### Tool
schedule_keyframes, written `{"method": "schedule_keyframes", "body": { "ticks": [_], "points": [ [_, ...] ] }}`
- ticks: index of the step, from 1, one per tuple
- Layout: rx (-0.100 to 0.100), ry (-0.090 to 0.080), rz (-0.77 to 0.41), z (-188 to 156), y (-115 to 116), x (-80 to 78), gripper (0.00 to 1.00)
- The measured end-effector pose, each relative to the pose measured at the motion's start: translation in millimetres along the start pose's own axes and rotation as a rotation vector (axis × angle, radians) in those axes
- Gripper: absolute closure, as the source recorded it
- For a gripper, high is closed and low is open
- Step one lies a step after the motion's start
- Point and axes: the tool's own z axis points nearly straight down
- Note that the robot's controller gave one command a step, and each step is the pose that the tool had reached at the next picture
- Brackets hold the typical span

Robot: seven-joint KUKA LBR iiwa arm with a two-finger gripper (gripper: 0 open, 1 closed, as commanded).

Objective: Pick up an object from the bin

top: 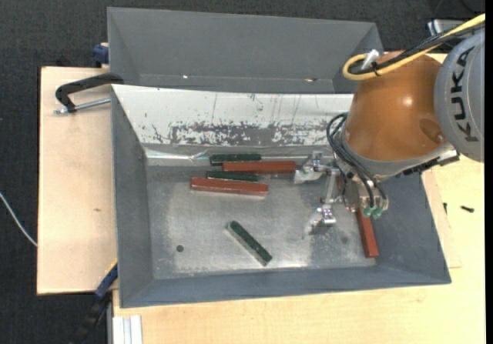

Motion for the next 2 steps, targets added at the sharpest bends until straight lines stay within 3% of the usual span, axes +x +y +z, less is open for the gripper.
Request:
{"method": "schedule_keyframes", "body": {
  "ticks": [1,2],
  "points": [
    [0.0,-0.002,0.109,49,33,1.0,0.0],
    [-0.002,0.001,0.222,70,74,0.9,0.0]
  ]
}}
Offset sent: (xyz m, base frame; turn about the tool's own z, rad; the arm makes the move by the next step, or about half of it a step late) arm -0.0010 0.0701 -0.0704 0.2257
